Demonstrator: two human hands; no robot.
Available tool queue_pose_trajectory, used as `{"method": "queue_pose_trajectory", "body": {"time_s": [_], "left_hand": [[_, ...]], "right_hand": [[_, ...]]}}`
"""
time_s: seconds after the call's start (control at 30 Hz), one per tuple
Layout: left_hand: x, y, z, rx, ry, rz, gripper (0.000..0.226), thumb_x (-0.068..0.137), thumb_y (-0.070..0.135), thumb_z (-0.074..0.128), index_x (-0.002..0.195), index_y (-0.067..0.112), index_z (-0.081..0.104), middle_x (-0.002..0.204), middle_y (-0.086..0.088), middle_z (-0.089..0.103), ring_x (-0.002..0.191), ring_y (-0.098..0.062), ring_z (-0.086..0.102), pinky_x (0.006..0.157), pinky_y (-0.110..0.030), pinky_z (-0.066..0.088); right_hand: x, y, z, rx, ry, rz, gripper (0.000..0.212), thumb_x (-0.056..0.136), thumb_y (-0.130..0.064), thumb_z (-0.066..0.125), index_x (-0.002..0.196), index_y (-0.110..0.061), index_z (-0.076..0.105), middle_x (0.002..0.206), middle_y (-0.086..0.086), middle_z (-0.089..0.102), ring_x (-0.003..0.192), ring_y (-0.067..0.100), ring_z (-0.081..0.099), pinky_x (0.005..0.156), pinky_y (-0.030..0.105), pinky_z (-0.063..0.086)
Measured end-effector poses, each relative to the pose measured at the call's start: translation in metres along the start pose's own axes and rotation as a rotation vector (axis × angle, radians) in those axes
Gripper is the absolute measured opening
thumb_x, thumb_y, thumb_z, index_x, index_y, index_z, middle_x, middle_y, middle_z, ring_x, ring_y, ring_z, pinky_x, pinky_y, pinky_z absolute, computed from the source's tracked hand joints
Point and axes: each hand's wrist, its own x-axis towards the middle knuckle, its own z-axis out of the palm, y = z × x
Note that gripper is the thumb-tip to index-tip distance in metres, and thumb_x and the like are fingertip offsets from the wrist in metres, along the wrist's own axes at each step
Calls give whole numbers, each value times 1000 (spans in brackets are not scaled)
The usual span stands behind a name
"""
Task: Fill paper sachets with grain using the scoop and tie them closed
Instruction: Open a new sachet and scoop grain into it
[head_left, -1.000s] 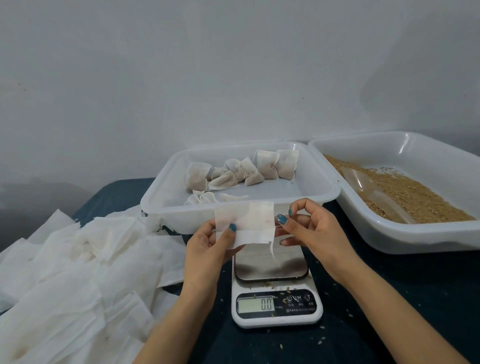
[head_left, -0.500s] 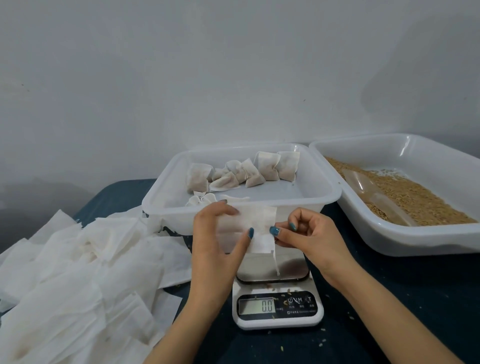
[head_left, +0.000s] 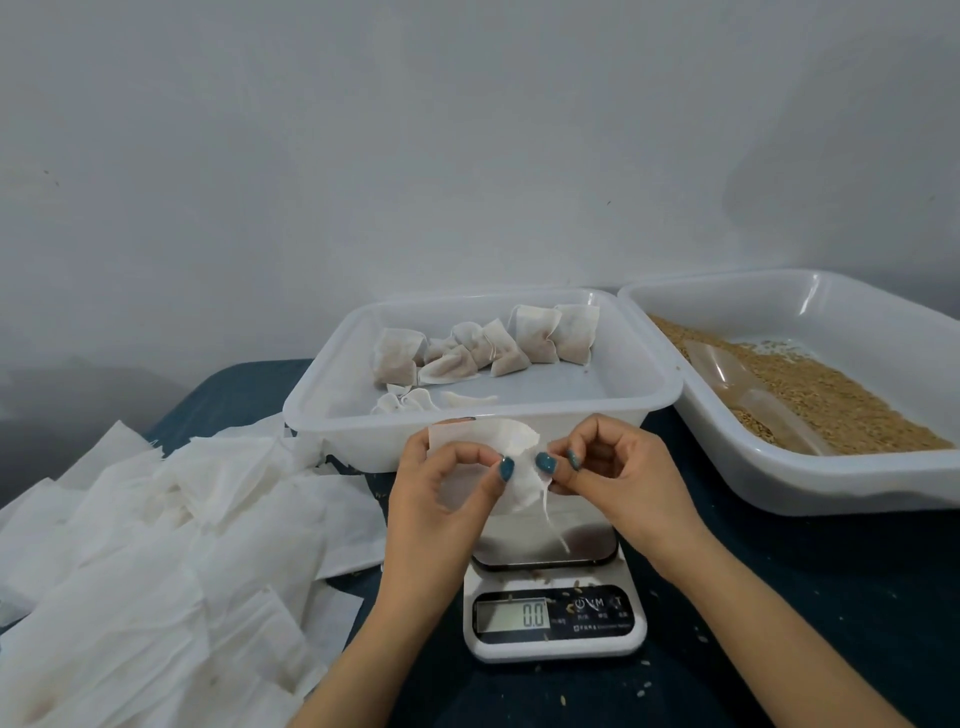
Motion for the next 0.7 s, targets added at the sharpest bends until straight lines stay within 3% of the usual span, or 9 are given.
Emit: {"method": "queue_pose_trajectory", "body": {"time_s": [0.13, 0.23, 0.37, 0.5, 0.6, 0.7], "left_hand": [[1, -1, -2, -42, -21, -30, 25, 69, 59, 68, 79, 37, 70, 114, 13, 56, 117, 3, 52, 98, -15, 38], [-1, 1, -1, -50, -20, -36, 18, 71, 56, 69, 78, 39, 70, 114, 14, 57, 119, 8, 50, 95, -4, 34], [0, 3, -1, -88, 1, -49, 15, 72, 50, 71, 79, 37, 72, 103, 17, 59, 109, 6, 56, 85, 1, 35], [1, 3, 1, -102, 12, -61, 17, 70, 49, 73, 79, 34, 73, 98, 10, 61, 100, 2, 60, 80, -2, 39], [1, 1, 0, -165, 2, -71, 16, 79, 43, 69, 87, 31, 75, 102, 10, 68, 102, -3, 63, 86, -11, 44], [2, -3, -3, -266, -26, -100, 16, 95, 20, 61, 95, 29, 74, 103, 9, 72, 96, -3, 64, 83, -20, 50]], "right_hand": [[-2, 2, 0, -317, 29, -215, 33, 81, 5, 73, 76, -28, 77, 91, -9, 74, 85, 12, 72, 74, 24, 59], [-5, 4, 2, -493, 27, -406, 30, 82, 3, 69, 94, -22, 80, 101, -12, 67, 92, 8, 67, 72, 19, 56], [-10, 4, 3, -740, 4, -538, 27, 87, -35, 59, 105, -24, 76, 104, -12, 52, 90, 6, 56, 67, 23, 54], [-11, 4, 5, -795, 17, -606, 36, 87, -54, 62, 95, -22, 77, 100, -10, 52, 86, 6, 53, 63, 20, 49], [-9, 6, 5, -717, 54, -633, 24, 85, -41, 70, 87, -18, 77, 94, -8, 55, 80, 7, 54, 60, 19, 47], [-7, 2, 4, -539, 73, -597, 14, 84, -29, 73, 81, -15, 73, 90, -5, 59, 70, 8, 54, 55, 19, 45]]}}
